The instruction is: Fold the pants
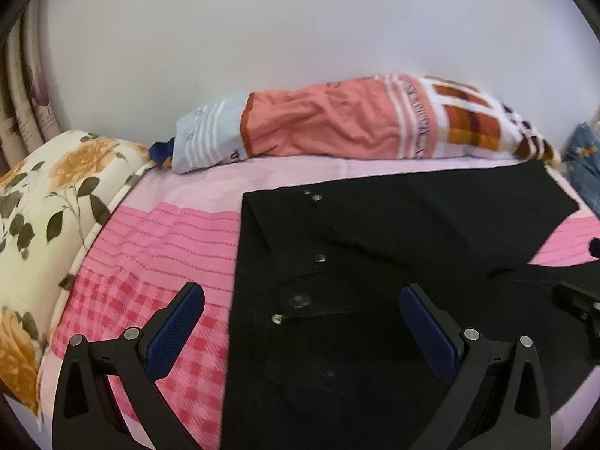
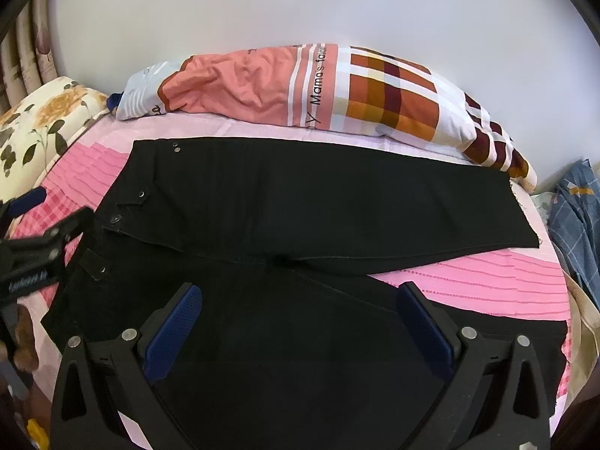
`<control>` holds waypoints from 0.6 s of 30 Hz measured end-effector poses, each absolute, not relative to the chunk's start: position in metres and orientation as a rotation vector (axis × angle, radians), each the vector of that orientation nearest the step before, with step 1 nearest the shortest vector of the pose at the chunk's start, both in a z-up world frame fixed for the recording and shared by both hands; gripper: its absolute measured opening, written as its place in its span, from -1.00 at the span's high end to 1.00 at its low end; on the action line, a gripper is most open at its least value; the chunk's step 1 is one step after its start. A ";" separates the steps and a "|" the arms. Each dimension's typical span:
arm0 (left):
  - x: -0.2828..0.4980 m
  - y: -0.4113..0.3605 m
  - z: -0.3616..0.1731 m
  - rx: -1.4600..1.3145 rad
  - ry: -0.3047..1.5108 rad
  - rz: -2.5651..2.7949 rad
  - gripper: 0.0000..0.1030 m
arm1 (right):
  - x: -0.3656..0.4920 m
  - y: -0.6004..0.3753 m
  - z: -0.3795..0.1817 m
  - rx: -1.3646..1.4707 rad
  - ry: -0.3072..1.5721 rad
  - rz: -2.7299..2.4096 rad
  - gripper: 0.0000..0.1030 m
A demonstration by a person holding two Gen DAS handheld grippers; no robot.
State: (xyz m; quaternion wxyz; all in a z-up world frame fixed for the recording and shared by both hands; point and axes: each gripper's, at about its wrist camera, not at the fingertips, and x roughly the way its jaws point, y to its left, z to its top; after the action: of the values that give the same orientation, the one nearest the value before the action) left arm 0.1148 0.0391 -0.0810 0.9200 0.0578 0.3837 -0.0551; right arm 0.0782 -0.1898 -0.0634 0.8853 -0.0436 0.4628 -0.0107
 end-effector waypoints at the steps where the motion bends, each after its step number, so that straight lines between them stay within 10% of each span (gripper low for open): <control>1: 0.121 0.041 -0.083 0.127 0.794 -0.113 -1.00 | 0.079 -0.190 -0.064 -0.090 0.965 -0.018 -0.99; 18: 0.243 0.087 -0.120 0.038 0.922 -0.138 -0.90 | 0.103 -0.196 -0.086 -0.074 1.005 0.006 -0.99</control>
State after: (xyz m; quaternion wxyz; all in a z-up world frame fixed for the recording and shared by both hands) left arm 0.2428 0.0870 -0.1202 0.8932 0.0184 0.4443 -0.0665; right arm 0.1026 -0.1961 -0.0858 0.8756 -0.0355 0.4817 0.0031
